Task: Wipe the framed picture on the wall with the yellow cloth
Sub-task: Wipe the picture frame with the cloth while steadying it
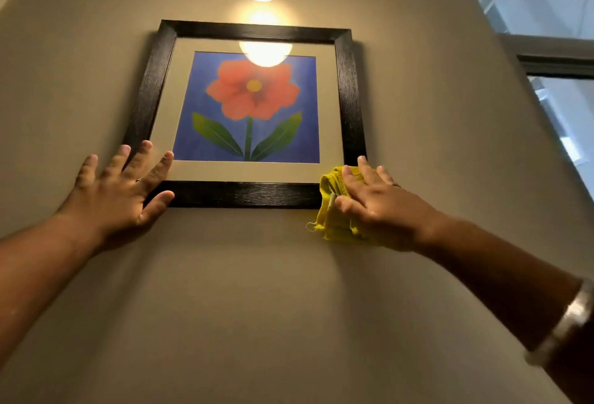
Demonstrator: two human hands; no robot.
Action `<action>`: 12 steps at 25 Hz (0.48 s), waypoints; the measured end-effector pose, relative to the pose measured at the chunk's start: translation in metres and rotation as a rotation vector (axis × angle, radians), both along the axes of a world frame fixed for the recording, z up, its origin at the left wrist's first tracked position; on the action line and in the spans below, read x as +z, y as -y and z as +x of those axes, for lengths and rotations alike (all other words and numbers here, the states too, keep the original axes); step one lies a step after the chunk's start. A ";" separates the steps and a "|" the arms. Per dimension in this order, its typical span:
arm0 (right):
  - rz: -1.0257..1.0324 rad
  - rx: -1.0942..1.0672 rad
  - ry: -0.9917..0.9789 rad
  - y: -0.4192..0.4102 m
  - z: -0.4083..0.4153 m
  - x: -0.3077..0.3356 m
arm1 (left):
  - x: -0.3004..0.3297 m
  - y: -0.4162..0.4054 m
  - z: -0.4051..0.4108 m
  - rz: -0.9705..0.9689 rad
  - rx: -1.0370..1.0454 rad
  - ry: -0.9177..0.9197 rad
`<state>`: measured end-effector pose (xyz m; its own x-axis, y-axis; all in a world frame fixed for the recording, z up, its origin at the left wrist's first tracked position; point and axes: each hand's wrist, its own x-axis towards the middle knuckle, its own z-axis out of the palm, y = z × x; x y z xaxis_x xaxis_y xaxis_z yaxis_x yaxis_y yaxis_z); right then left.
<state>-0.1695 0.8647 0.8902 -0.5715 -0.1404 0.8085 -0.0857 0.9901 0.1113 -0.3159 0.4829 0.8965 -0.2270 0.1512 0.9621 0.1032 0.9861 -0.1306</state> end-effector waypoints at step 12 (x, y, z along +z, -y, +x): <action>-0.069 0.004 -0.184 -0.015 0.010 0.023 | 0.008 -0.022 0.107 -0.253 0.315 0.011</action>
